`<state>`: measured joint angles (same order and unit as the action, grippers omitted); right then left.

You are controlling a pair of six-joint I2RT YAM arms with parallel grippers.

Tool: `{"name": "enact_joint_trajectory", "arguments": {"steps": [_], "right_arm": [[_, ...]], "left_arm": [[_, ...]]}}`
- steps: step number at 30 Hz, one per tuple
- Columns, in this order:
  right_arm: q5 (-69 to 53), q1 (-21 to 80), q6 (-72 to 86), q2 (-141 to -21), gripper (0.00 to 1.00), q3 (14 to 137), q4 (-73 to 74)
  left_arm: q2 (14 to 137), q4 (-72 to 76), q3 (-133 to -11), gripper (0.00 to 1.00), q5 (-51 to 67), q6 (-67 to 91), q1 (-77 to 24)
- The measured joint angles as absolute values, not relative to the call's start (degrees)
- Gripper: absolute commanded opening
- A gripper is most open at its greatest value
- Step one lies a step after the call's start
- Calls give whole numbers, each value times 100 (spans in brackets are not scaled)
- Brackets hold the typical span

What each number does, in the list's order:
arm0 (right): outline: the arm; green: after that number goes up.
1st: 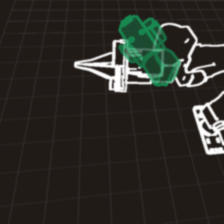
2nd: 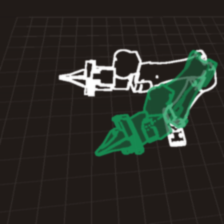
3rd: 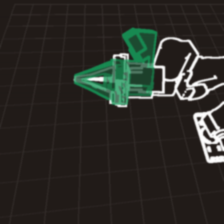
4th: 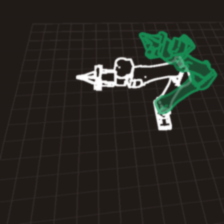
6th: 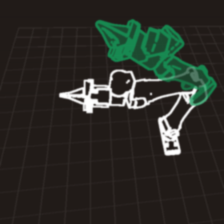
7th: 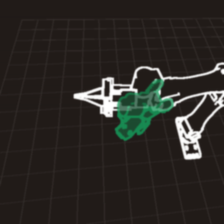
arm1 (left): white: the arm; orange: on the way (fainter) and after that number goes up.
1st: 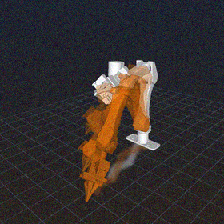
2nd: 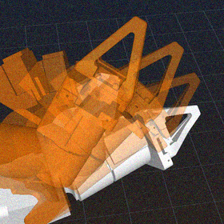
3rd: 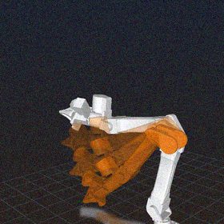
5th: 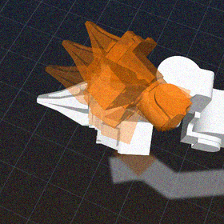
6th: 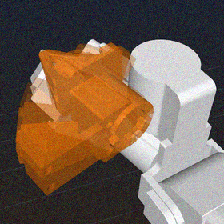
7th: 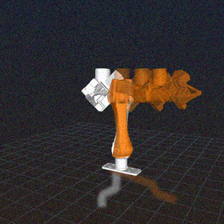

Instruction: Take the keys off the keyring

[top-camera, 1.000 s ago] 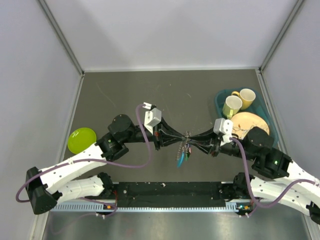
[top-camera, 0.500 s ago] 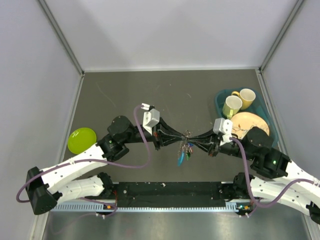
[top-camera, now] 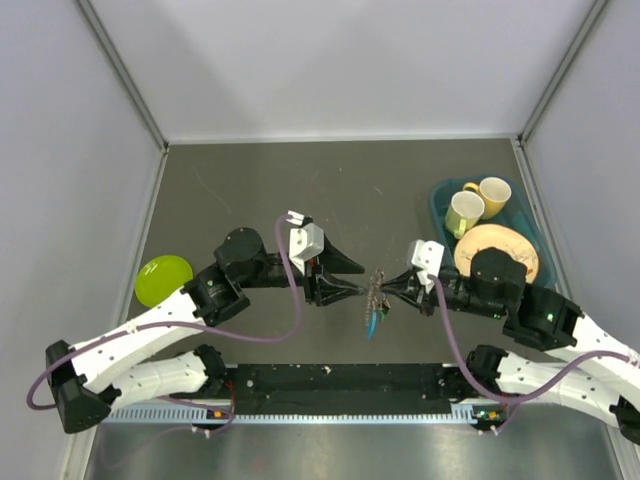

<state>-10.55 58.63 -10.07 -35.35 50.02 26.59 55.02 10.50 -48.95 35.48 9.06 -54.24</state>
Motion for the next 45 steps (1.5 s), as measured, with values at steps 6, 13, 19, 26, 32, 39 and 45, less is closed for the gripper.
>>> {"name": "enact_joint_trajectory", "arguments": {"steps": [6, 13, 19, 26, 32, 39, 45], "right_arm": [[-1066, 5861, -1074, -4007, 0, 5701, 3621], [-1297, 5859, -1002, -4508, 0, 6267, 4073], [-1500, 5859, -910, -4897, 0, 6565, 4250], [-1551, 5854, -895, -4960, 0, 6657, 4329], [-1555, 5793, -893, -4963, 0, 6654, 4392], [-1551, 5756, -888, -4956, 0, 6654, 4412], [-1343, 5756, -744, -4866, 13, 6619, 4313]], "left_arm": [[5572, 268, -5365, 49, 3610, 405, -5424], [6173, -294, -5843, 42, 3811, 178, -5428], [6403, -696, -5931, 38, 3968, -36, -5428], [6455, -954, -6112, 30, 4095, -246, -5428], [6525, -1083, -6184, 0, 4130, -340, -5433], [6584, -1214, -6285, 0, 4163, -447, -5443], [6580, -987, -6237, 0, 4101, -320, -5443]]}}
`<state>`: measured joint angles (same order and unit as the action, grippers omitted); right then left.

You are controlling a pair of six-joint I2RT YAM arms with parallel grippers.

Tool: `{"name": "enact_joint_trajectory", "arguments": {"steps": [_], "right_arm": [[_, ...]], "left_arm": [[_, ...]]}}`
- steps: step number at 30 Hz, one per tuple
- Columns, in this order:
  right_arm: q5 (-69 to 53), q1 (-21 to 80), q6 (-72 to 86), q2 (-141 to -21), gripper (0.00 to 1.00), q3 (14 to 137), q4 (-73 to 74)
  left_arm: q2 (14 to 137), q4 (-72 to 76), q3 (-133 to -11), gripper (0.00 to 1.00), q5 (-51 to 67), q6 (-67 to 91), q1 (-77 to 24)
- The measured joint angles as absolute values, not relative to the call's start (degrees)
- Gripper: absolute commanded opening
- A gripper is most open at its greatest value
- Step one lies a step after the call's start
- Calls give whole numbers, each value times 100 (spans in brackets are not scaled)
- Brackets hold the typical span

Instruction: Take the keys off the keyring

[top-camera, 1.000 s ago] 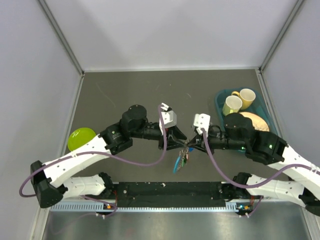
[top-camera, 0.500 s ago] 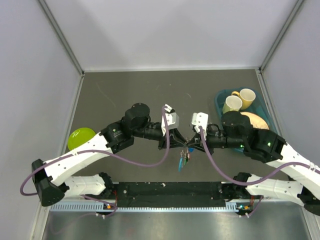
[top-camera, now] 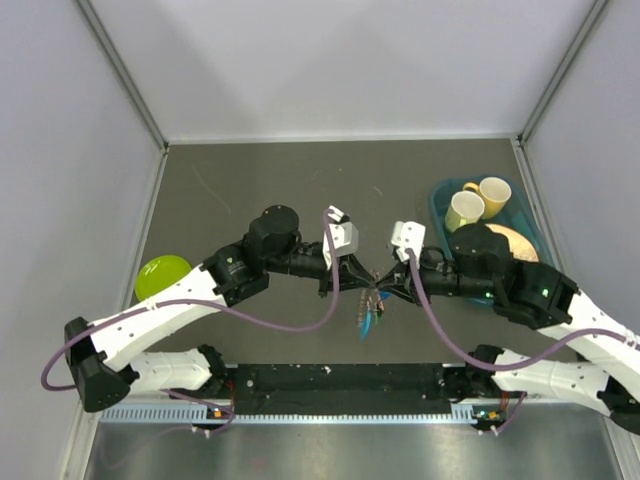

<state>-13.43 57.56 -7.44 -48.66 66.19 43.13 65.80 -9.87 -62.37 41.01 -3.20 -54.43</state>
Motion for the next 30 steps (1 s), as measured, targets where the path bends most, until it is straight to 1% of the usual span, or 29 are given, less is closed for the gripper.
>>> {"name": "enact_joint_trajectory", "arguments": {"steps": [1, 4, 7, 13, 18, 20, 24, 28, 30], "right_arm": [[-1302, 5756, -718, -4803, 18, 6584, 4265], [-1181, 5756, -631, -4453, 27, 6329, 4053], [-1017, 5756, -534, -4005, 32, 6073, 3844], [-631, 5756, -305, -3144, 40, 5647, 3190], [-725, 5756, -279, -2596, 41, 5017, 2460], [-834, 5756, -294, -2512, 42, 4772, 2224], [-1072, 5756, -344, -2394, 48, 4381, 1811], [-1205, 5756, -419, -2316, 53, 4296, 1428], [-1219, 5756, -482, -2287, 54, 4296, 1192]], "left_arm": [[6565, -847, -6189, 0, 4084, -279, -5443], [6488, -399, -5981, 0, 4056, -8, -5443], [6366, 80, -5697, 0, 3911, 322, -5443], [6001, 801, -5223, 0, 3570, 919, -5391], [5839, 1693, -4984, 0, 3570, 1476, -5349], [5839, 2080, -4884, 0, 3616, 1697, -5341], [5870, 2790, -4737, 0, 3701, 2209, -5334], [5966, 3586, -4622, 0, 3793, 2764, -5334], [6020, 4023, -4519, 0, 3789, 3076, -5334]]}}
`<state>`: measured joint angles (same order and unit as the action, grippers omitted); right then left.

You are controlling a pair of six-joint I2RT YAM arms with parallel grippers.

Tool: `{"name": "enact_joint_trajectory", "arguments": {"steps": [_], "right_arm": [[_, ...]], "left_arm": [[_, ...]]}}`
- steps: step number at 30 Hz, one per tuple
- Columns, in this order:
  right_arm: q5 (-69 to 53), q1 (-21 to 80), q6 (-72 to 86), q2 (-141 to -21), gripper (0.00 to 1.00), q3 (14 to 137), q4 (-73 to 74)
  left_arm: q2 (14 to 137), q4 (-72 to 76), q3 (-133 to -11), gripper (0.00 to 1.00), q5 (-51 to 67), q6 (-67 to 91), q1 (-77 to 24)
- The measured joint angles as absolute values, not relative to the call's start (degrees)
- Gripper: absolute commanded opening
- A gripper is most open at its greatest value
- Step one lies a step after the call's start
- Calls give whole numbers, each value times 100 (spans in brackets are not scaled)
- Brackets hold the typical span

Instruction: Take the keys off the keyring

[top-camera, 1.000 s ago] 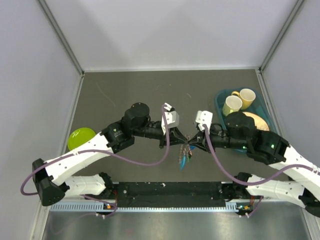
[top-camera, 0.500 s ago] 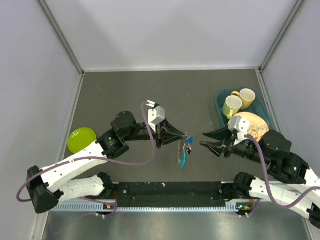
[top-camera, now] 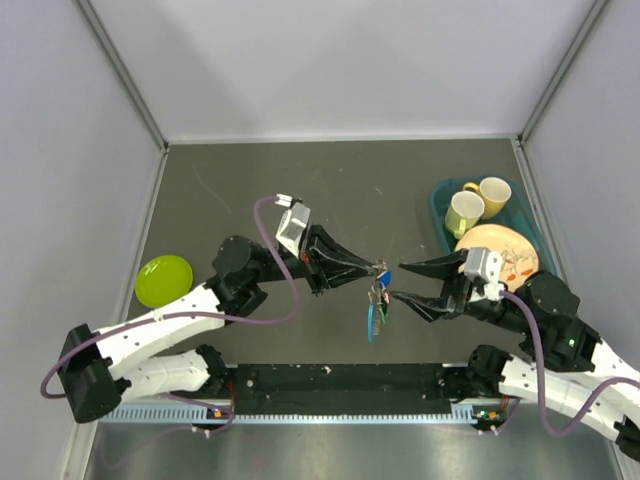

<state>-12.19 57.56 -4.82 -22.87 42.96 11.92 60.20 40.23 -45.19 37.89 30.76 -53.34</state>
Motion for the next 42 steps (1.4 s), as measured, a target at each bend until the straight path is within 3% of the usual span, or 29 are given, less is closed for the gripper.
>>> {"name": "enact_joint_trajectory", "arguments": {"steps": [5, 9, 23, 36, 39, 42], "right_arm": [[-1223, 5756, -668, -2294, 50, 4331, 860], [-1232, 5756, -838, -2353, 28, 4469, 751], [-1492, 5756, -1044, -2869, 27, 4856, 582], [-1518, 5756, -1103, -3011, 14, 4888, 602], [-1518, 5756, -1135, -3022, 1, 4888, 620], [-1527, 5756, -1164, -3024, 0, 4890, 668]], "left_arm": [[6233, 4788, -4333, 0, 3660, 3717, -5334], [6340, 5129, -4285, 0, 3570, 4069, -5332], [6342, 5380, -4285, 0, 3509, 4318, -5334], [6342, 5240, -4285, 0, 3511, 4316, -5334], [6342, 5225, -4285, 0, 3511, 4316, -5334], [6342, 5218, -4285, 0, 3505, 4316, -5334]]}}
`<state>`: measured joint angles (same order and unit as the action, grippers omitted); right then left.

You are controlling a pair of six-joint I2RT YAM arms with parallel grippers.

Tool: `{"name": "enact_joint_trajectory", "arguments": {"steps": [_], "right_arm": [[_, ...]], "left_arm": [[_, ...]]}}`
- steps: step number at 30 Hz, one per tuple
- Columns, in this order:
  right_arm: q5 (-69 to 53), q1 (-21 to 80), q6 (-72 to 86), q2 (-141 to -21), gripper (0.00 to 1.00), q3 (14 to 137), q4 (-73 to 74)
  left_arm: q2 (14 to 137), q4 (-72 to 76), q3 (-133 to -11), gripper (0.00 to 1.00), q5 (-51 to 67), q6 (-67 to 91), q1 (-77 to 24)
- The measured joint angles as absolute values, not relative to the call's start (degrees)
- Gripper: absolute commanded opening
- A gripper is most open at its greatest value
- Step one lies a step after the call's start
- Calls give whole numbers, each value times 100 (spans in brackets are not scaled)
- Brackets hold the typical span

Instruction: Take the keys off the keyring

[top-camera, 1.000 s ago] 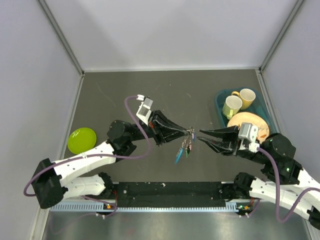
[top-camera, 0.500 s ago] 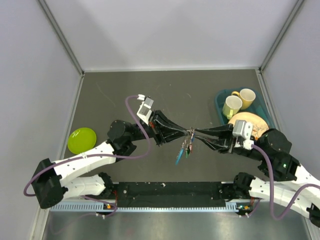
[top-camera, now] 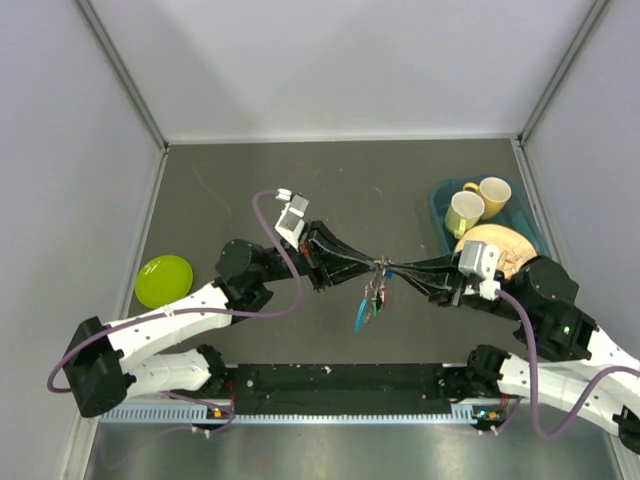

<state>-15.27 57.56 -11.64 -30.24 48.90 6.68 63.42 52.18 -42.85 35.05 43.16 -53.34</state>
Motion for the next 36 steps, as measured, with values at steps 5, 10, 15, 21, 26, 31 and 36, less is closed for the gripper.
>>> {"name": "enact_joint_trajectory", "arguments": {"steps": [5, 10, 15, 21, 26, 31, 36], "right_arm": [[-1518, 5756, -1291, -3024, 0, 4888, 784], [-1389, 5719, -1564, -3098, 0, 4888, 954], [-1258, 5717, -1763, -3197, 0, 4888, 1024], [-1236, 5717, -1916, -3201, 0, 4888, 1059], [-1343, 5708, -1957, -3205, 0, 4880, 1114], [-1514, 5708, -1957, -3227, 0, 4880, 1153], [-1562, 5708, -1957, -3262, 0, 4873, 1162]], "left_arm": [[6335, 5026, -4285, 0, 3304, 4320, -5334], [6243, 4552, -4285, 0, 2919, 4320, -5341], [6156, 4204, -4285, 0, 2591, 4362, -5341], [6123, 4123, -4283, 0, 2434, 4539, -5343], [6036, 4169, -4176, 0, 2261, 4692, -5347], [6038, 4246, -4154, 0, 2130, 4814, -5356], [6038, 4283, -4112, 0, 2025, 4860, -5367]]}}
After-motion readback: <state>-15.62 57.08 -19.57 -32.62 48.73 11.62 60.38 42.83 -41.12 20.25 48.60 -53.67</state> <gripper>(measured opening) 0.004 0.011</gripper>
